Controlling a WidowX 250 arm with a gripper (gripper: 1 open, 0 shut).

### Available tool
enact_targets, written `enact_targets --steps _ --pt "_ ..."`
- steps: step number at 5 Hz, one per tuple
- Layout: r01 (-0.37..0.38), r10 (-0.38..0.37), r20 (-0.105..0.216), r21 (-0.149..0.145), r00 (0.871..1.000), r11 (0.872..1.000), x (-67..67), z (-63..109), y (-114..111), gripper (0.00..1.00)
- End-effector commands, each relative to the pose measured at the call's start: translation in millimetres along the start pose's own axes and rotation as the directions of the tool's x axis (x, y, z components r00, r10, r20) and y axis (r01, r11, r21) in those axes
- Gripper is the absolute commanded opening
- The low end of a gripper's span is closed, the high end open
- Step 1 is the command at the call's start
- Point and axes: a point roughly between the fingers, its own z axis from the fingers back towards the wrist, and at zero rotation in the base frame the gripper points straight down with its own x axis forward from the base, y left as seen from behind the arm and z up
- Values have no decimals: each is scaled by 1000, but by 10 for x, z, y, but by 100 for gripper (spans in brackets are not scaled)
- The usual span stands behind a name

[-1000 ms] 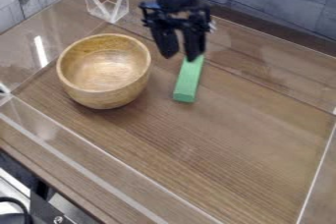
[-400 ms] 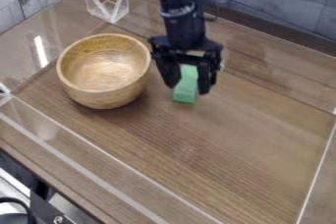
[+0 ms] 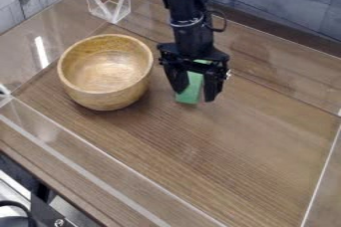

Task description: Put green object into wooden bowl

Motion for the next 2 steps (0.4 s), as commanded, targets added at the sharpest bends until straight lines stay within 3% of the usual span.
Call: enact_targets --steps 1,2 --pt "-63 62 31 15 998 998 84 0 117 100" --pt "-97 96 33 26 995 995 63 -106 109 100"
